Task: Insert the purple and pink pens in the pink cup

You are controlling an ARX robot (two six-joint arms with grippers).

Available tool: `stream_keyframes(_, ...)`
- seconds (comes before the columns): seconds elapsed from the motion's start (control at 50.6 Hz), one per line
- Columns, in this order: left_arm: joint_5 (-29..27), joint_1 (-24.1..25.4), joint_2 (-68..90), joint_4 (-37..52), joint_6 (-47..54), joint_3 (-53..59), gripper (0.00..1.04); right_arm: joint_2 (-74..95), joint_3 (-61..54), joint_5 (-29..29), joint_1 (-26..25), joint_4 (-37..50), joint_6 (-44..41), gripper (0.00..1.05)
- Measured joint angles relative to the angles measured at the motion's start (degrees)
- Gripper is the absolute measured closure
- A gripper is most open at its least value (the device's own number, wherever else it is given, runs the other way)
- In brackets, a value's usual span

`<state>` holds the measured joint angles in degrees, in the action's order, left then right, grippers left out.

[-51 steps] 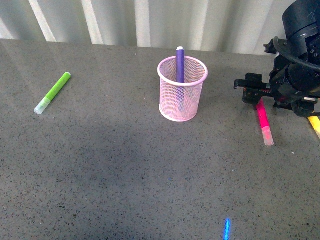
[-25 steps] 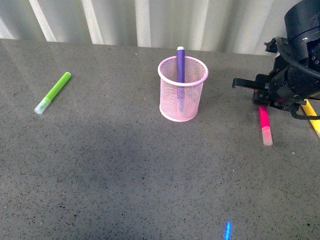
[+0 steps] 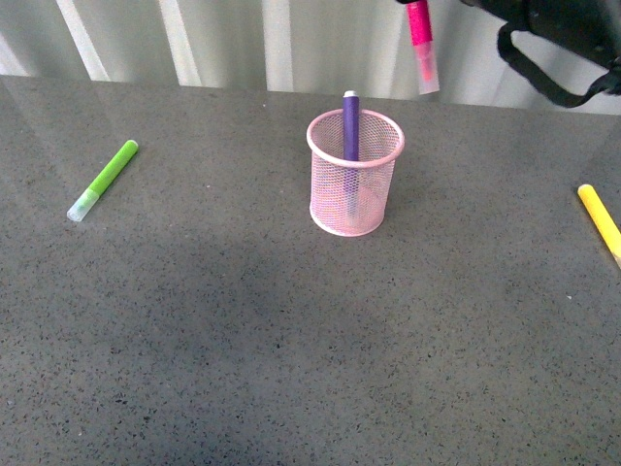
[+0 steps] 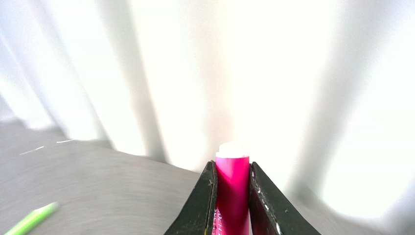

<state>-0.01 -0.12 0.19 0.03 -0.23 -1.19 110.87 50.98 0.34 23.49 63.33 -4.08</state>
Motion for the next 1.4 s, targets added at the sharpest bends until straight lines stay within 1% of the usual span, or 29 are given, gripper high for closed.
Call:
stream_keyframes(0.138, 0.0, 0.0, 0.0, 0.0, 0.0, 0.0, 0.07, 3.3, 0.6, 0.0, 1.9, 3.4, -3.1, 0.93)
stream_keyframes(0.296, 0.0, 0.0, 0.0, 0.0, 0.0, 0.0, 0.07, 8.0, 4.2, -0.7, 2.8, 3.7, -4.8, 0.93)
stream_keyframes(0.573, 0.0, 0.0, 0.0, 0.0, 0.0, 0.0, 0.07, 11.8, 8.8, -0.2, 3.1, 2.3, -4.6, 0.93)
stream_keyframes(0.987, 0.0, 0.0, 0.0, 0.0, 0.0, 0.0, 0.07, 16.5, 10.1, -0.3, 3.7, 2.8, -3.9, 0.93)
stream_keyframes(1.027, 0.0, 0.0, 0.0, 0.0, 0.0, 0.0, 0.07, 16.7, 10.1, -0.4, 3.7, 2.7, -3.6, 0.86)
stream_keyframes(1.066, 0.0, 0.0, 0.0, 0.0, 0.0, 0.0, 0.07, 16.7, 10.1, -0.4, 3.7, 2.4, -3.0, 0.77)
stream_keyframes(1.106, 0.0, 0.0, 0.0, 0.0, 0.0, 0.0, 0.07, 16.7, 10.1, -0.3, 3.7, 2.4, -2.9, 0.72)
stream_keyframes(1.185, 0.0, 0.0, 0.0, 0.0, 0.0, 0.0, 0.07, 16.7, 9.9, -0.4, 3.7, 2.4, -2.1, 0.52)
stream_keyframes(1.264, 0.0, 0.0, 0.0, 0.0, 0.0, 0.0, 0.07, 16.2, 9.5, -0.1, 3.6, 1.7, -1.2, 0.38)
stream_keyframes(1.303, 0.0, 0.0, 0.0, 0.0, 0.0, 0.0, 0.07, 15.1, 8.7, 0.7, 3.4, 0.9, -0.4, 0.28)
stream_keyframes(1.382, 0.0, 0.0, 0.0, 0.0, 0.0, 0.0, 0.07, 11.6, 7.1, 2.8, 2.9, -2.4, 1.4, 0.13)
stream_keyframes(1.402, 0.0, 0.0, 0.0, 0.0, 0.0, 0.0, 0.07, 11.0, 6.8, 3.5, 2.8, -3.0, 1.7, 0.12)
